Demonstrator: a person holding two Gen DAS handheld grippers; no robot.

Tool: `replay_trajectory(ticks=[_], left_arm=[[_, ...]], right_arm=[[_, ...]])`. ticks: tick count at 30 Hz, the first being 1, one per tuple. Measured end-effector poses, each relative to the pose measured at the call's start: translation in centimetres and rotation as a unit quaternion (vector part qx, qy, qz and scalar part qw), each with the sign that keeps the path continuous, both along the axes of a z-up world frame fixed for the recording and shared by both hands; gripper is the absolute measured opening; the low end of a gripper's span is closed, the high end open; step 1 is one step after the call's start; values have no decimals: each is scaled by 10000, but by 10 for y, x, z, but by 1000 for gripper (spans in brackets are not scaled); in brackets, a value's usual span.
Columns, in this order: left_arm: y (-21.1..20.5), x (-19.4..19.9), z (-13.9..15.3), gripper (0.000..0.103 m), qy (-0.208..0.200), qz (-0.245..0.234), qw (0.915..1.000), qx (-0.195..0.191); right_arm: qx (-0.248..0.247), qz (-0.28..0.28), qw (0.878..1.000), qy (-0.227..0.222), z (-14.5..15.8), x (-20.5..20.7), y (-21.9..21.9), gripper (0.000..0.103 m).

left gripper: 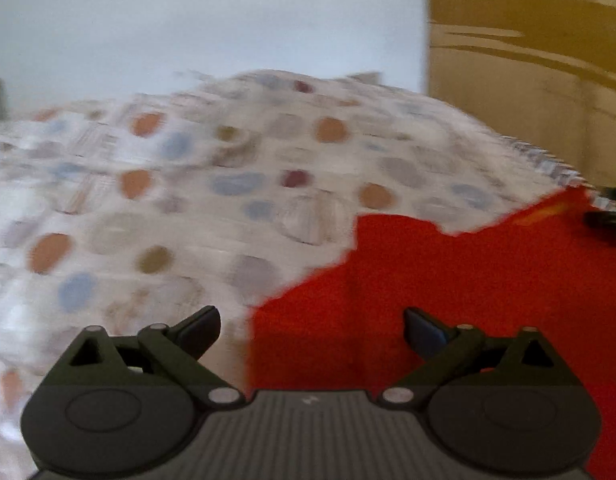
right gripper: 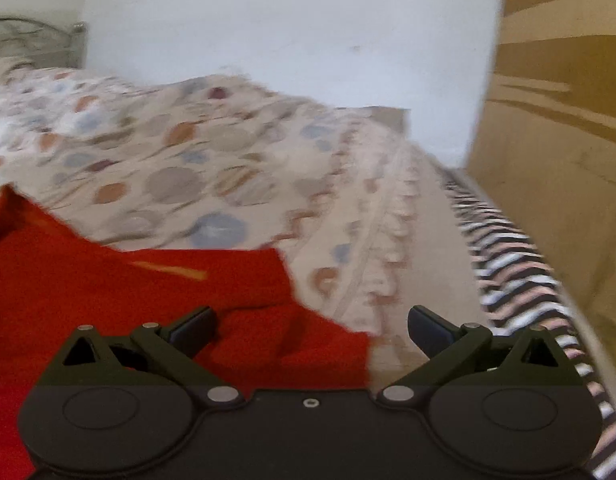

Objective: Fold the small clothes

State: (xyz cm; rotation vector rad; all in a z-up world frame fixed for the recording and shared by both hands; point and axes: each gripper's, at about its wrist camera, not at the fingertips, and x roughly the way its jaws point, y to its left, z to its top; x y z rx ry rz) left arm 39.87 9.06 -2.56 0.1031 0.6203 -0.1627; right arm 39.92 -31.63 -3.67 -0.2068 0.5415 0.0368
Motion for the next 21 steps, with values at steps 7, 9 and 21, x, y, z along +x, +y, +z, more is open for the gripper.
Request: replay_trajectory(ticks=[7,9,21], left_arm=[[32,12,-6,98,179,801,9966,36],[38,9,-5,98,176,823,9963,-149],[31,-80,20,103,-347,540,9936,-926]], right_arm=[[-157,-618,9979,-141,-10,3,-19,102],[-58,-646,9977,-219,-7,-2,-23,102],[955,27,9946,-415,22,-104,-17,102]])
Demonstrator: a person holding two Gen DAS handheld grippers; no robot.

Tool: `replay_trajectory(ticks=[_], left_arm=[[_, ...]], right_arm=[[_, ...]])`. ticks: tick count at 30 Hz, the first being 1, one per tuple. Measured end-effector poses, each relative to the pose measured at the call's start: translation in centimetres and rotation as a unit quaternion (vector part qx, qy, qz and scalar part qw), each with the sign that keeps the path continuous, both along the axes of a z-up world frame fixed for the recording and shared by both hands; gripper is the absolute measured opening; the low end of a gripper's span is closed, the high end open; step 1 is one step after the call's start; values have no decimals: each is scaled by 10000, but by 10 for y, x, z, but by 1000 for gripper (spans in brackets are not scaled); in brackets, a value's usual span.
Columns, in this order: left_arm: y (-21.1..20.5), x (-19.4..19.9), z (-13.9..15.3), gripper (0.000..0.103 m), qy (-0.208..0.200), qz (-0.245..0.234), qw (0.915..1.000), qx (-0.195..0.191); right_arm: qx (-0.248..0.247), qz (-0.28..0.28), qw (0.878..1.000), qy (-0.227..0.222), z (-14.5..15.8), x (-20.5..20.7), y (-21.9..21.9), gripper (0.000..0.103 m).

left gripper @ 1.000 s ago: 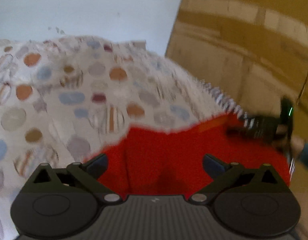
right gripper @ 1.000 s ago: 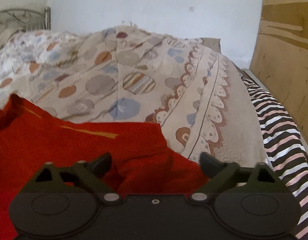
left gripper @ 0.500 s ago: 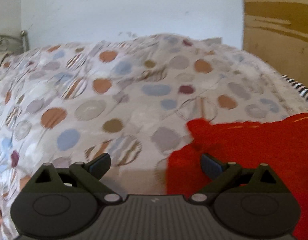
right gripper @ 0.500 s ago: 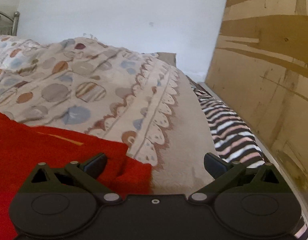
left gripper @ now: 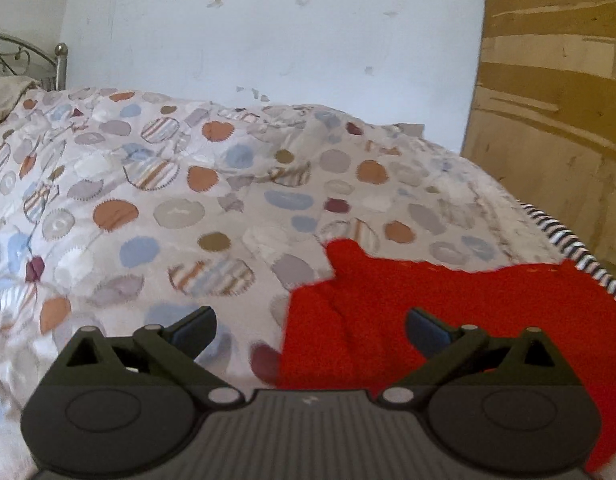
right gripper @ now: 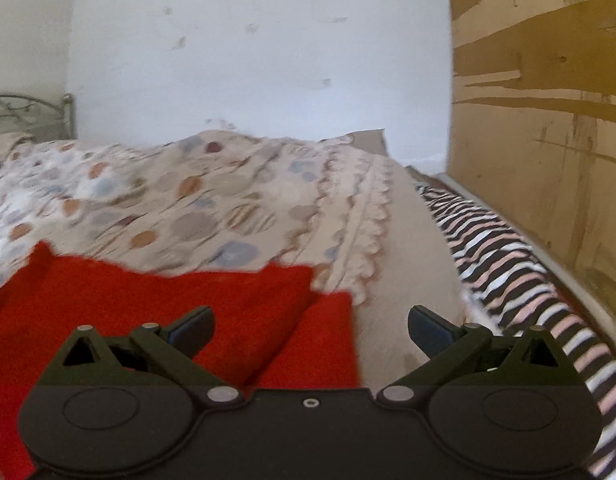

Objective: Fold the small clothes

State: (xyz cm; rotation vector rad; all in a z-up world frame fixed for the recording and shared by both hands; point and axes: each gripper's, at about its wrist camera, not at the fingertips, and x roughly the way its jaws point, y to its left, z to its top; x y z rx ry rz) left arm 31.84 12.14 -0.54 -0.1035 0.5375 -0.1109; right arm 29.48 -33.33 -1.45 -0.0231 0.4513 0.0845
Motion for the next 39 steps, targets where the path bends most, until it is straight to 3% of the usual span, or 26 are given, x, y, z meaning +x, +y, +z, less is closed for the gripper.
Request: replay_trajectory(ticks=[6,10,13,19,25,32,39], left_arm=[[-12,-44,-6,103,162,-91,9997,-125],[-17,-69,-13,103,228,-32,9994,-274],[-18,-84,-17,103,311,68,9988,-381],[-7,-109,-25,103,578,373,9928,-981],[0,-121,-30,103,709,532,9866,-1373],[-4,-125,-40,103,840,667,9767,-1858],[-15,-128,-48,103,990,801,9630,-2376]], right_arm=[[205,302,9992,160,-11,-47,19,102],[-95,-213,9996,188,-26,-60,25,102],[446,-556,9971,256,-41,-69,16,102],[1389,-814,9862,381,-56,-75,-5,102],[1065,-922,9896,274,-45,-88,3,102],[743,-995,9901,-650,-12,-118,16,103],[467,-463,9949,-771,-6,-105,54,103]])
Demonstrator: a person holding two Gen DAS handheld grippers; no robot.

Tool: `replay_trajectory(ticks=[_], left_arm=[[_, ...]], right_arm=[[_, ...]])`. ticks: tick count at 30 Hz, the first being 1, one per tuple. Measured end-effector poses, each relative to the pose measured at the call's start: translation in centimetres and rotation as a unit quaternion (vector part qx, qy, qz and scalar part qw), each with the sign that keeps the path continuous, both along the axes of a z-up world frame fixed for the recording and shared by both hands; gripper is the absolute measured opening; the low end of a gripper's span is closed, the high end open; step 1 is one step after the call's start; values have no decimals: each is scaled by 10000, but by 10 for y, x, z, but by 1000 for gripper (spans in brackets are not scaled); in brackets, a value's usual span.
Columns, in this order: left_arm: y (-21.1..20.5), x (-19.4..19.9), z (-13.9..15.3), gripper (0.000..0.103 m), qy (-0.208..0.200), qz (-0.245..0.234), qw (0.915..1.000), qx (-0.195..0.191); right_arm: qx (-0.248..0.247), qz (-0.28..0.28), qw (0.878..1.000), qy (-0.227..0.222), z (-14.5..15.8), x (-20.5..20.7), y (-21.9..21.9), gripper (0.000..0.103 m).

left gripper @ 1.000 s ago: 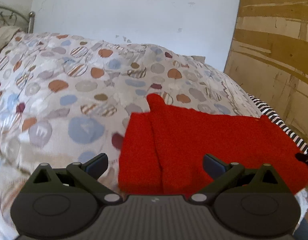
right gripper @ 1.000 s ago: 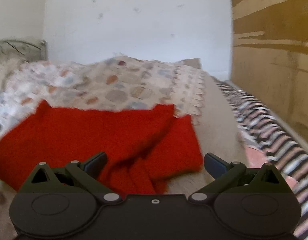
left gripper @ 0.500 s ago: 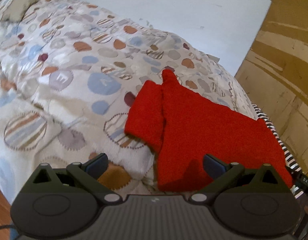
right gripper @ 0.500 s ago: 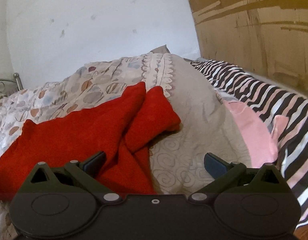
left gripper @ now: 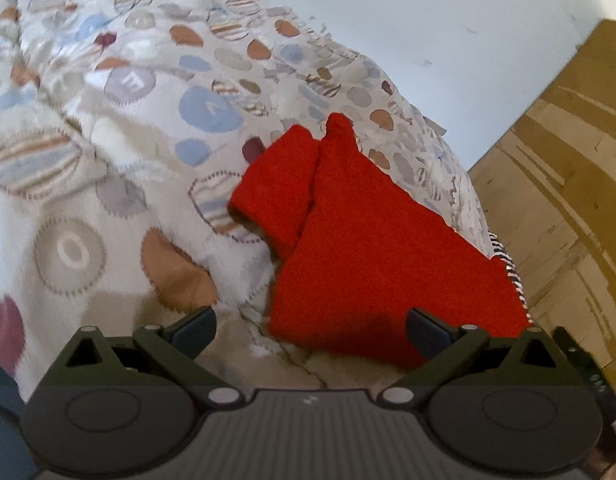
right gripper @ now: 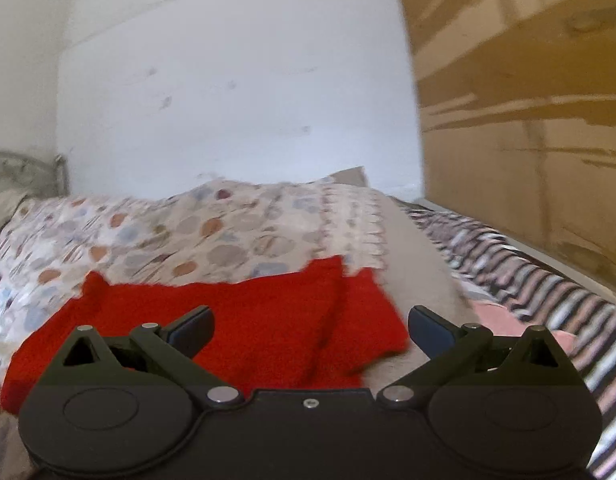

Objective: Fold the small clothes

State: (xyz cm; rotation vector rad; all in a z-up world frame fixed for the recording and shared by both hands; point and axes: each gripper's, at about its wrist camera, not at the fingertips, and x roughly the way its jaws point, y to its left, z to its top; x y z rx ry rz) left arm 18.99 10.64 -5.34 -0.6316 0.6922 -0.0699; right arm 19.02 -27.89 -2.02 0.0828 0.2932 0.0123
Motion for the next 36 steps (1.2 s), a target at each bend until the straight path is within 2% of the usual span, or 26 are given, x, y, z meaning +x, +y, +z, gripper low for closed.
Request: replay_trajectory(ticks=[4,9,17,21,22,26,36], left_arm=[[0,-4,-4,103,4,203,9994,-279],[6,-7,-10,103,66,480,9978,-450],[10,-6,-14,103,123,590,9972,-453],[8,-5,-16,103,147,570,9972,-460],[7,-4,-16,103,148,554,9973,-450],[4,-4,-18,103,191,482,9979,-382],[2,-5,-23,103,237,439,9976,-472]], right_arm=[[-100,428,9990,112,-5,15,29,103],[-292,599,9977,102,-11,23,61,103],[-1286,796,9884,-142,-21,23,102,103],[-1842,719,9802,69,-43,32,117,103],[-1857,762,9796,43,-51,33,117,103],[-1386,751,9867,-401,-70,24,103,103],[-1468,639,9859,-477,-72,22,105,103]])
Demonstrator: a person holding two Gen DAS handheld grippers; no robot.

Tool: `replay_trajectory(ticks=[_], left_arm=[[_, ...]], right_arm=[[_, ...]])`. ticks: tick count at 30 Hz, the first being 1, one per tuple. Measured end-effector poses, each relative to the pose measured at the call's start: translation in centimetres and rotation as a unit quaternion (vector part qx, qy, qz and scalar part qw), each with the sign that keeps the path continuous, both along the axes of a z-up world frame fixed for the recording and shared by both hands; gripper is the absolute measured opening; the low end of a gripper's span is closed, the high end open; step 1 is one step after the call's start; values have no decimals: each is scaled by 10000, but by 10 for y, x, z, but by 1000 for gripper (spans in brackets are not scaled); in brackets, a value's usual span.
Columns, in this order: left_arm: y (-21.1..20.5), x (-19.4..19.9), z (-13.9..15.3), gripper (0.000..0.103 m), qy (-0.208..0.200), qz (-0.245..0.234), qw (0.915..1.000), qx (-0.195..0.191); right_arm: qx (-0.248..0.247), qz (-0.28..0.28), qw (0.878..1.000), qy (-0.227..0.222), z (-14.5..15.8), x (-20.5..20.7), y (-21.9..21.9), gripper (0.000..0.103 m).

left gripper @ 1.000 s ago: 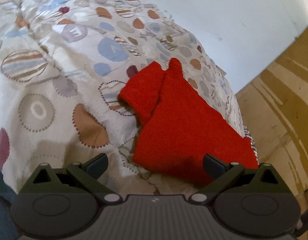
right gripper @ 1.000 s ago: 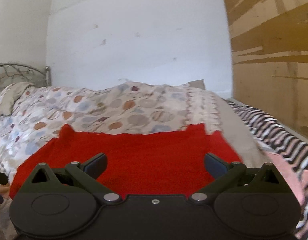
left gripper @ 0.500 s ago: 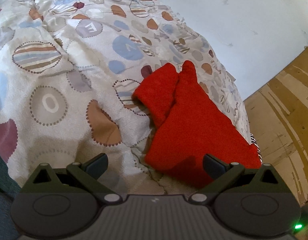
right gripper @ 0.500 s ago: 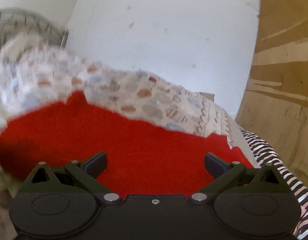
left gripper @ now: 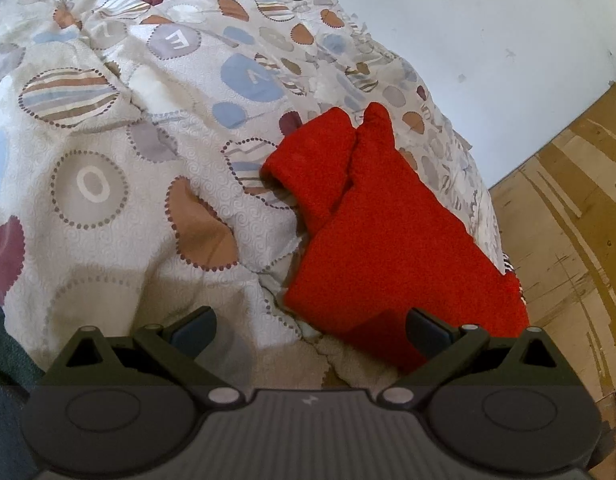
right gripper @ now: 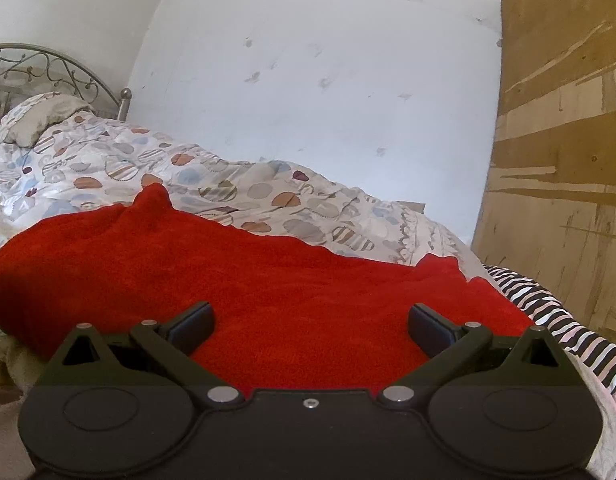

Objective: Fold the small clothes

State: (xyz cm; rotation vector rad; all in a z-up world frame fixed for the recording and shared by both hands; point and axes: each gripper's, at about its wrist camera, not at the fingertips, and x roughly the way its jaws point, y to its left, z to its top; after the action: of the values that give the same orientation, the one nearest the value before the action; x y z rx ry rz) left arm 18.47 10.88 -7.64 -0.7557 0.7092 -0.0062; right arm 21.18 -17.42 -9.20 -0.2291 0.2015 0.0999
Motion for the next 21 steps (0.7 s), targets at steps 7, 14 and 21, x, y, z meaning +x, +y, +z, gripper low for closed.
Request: replay_trajectory(ticks=[7,14,21], left_arm=[[-4,2,-6,103,-465,-244,9946,-892],[-16,27,-20,102,-511,-206,9929,-1055],[-17,38,-20,98,-464,120,9932,-1057]], right_arm=[[16,2,10000,-38,-1,-2,0,103],[18,3,10000,-38,-1,-2,0,103],[21,0,10000,-49,-2,-2,0,103]])
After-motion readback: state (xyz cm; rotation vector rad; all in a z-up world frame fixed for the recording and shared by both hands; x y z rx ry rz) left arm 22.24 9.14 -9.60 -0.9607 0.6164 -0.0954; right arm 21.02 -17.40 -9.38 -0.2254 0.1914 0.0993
